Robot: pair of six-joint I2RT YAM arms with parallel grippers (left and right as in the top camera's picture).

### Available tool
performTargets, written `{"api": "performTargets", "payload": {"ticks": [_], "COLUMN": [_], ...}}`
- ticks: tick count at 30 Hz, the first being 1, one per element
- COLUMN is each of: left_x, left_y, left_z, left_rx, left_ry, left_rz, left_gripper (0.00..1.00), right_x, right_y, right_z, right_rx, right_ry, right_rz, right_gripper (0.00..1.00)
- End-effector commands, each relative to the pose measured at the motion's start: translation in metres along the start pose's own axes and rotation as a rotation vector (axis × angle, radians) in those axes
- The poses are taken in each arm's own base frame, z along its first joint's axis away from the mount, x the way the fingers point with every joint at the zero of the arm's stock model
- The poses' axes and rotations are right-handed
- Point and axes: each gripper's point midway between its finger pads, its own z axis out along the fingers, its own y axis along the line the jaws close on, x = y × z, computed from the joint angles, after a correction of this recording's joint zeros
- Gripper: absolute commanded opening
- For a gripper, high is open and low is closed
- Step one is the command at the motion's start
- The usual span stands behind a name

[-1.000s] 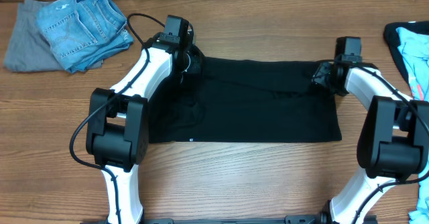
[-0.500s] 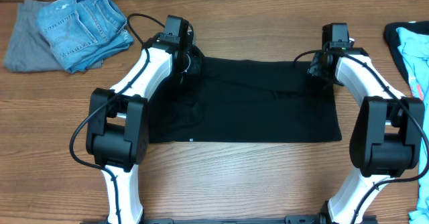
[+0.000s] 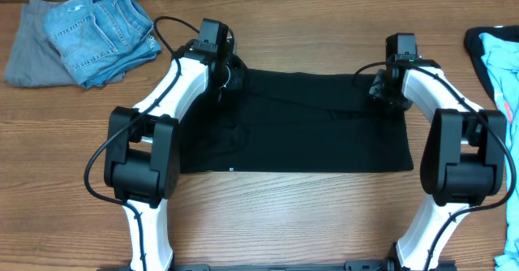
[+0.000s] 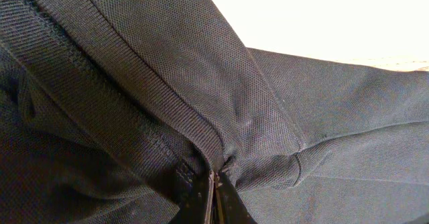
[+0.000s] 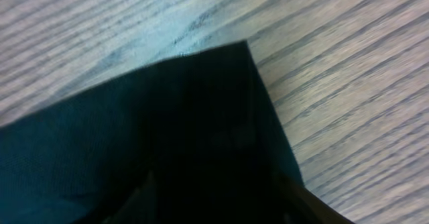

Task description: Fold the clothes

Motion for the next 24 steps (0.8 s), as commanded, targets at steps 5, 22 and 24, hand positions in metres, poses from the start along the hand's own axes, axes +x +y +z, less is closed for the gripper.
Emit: {"api": "performTargets", "payload": {"ticks": [5,22,24], "left_x": [0.001,-0.023,-0.021], "left_y": [-0.006,-0.019,-0.022], "left_z": [0.001,-0.050,-0.063], "left_rx": [0.011,0.015,0.015], "left_ry": [0.004,-0.098,-0.097], "left_rz": [0.024,0.088,0.088], "left_gripper": [0.04,0.04,0.04], "right_x": [-0.005,-0.024,-0.022], "right_y": [0.000,-0.014,-0.018], "right_z": [0.000,-0.042,-0.050], "right_rx": [0.004,0.009,0.010], "right_ry": [-0.006,-0.023,-0.014], "right_rz": [0.008,0.150,0.183], "right_gripper": [0.38,0.04,0.04]}}
